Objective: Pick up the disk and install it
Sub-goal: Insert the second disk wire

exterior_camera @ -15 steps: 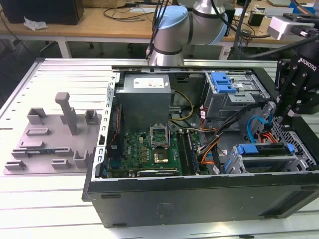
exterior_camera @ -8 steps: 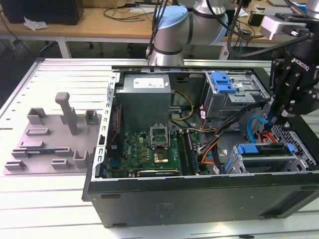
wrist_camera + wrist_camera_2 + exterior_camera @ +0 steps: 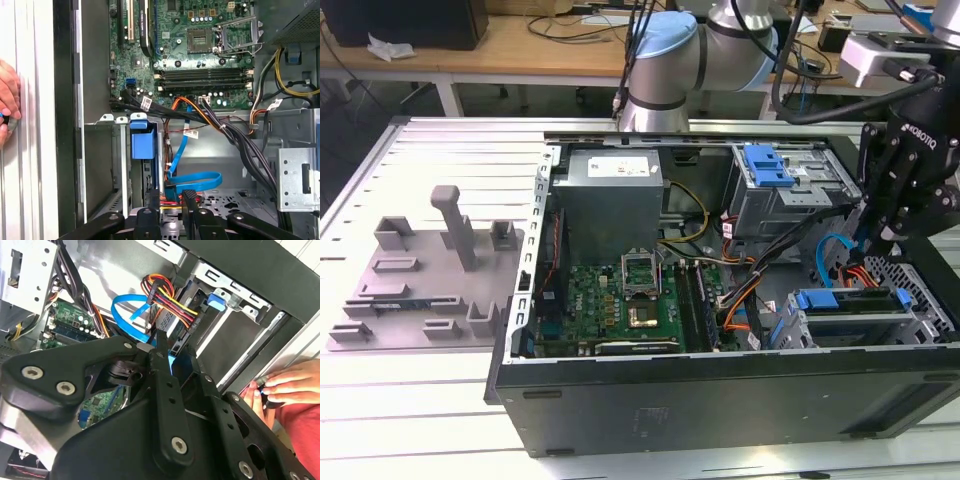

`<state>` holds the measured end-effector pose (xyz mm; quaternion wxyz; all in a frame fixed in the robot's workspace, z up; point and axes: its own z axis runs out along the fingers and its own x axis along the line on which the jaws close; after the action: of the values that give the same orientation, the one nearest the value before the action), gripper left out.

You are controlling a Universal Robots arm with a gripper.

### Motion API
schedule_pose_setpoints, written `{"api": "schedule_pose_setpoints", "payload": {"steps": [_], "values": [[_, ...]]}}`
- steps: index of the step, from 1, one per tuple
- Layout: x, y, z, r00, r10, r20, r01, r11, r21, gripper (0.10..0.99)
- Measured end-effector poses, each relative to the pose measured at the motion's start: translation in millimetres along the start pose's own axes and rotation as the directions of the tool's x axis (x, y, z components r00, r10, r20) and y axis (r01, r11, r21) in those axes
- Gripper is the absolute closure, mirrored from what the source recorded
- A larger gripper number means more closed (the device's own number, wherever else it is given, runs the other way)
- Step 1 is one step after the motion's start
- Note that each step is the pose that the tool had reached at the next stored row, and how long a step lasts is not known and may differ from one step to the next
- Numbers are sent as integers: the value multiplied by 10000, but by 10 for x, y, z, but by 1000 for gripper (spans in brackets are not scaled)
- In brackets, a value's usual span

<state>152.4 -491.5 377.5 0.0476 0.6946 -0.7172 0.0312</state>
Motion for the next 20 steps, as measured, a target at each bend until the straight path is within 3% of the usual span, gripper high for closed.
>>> {"api": "schedule_pose_setpoints", "payload": {"steps": [8, 20], "values": [[40, 23, 48, 9999, 9, 111, -9, 10000, 31, 769], [51, 45, 69, 9999, 18, 116, -18, 10000, 30, 769]]}}
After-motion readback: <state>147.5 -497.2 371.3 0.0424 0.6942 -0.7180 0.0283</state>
